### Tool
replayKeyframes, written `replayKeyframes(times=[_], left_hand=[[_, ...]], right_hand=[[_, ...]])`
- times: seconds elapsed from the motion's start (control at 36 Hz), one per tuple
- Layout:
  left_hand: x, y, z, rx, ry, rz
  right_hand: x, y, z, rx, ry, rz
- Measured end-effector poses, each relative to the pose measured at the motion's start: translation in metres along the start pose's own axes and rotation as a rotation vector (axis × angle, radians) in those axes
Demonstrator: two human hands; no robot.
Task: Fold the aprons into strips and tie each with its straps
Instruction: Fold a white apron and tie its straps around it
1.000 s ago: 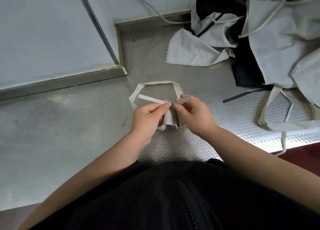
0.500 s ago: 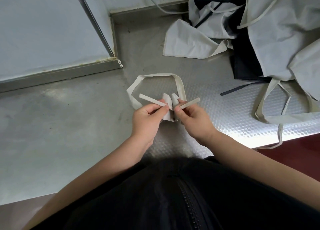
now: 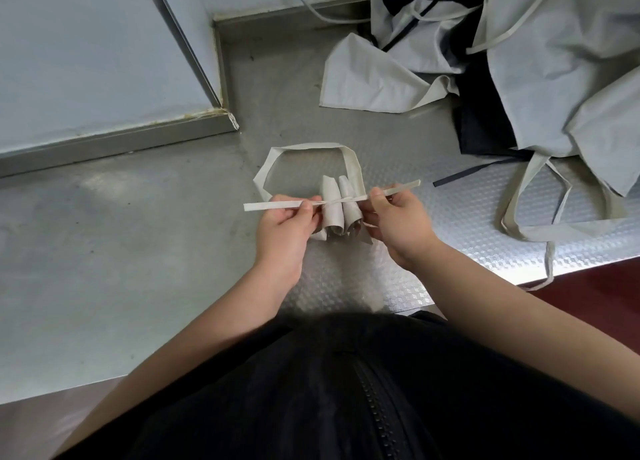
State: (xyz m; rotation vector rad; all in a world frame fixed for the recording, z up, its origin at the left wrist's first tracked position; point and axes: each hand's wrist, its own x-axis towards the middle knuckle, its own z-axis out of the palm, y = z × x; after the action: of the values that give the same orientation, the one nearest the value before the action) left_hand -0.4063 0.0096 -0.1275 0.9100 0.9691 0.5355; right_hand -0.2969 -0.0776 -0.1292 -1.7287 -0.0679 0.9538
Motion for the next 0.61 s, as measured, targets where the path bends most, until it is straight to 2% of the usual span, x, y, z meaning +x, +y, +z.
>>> replayKeyframes(times=[0.08, 0.22, 0.39, 0.47, 0.61], left_hand=[[0.000, 0.004, 0.003, -0.061, 0.004, 0.009], [0.001, 0.013, 0.019, -0.279, 0.031, -0.127], [0.009, 0.015, 0.019, -0.017, 0.078, -0.041], [0.010, 0.015, 0.016, 0.034, 0.088, -0.029], [0.008, 0.018, 0.015, 0.199, 0.026, 0.110]], right_hand=[[0.000, -0.001, 0.001, 0.020, 0.000, -0.015], [0.000, -0.005, 0.000, 0.161, -0.029, 0.005], [0.004, -0.014, -0.009, 0.147, -0.012, 0.007], [0.006, -0.014, -0.011, 0.138, -0.008, 0.024], [0.005, -0.015, -0.005, 0.063, -0.073, -0.008]])
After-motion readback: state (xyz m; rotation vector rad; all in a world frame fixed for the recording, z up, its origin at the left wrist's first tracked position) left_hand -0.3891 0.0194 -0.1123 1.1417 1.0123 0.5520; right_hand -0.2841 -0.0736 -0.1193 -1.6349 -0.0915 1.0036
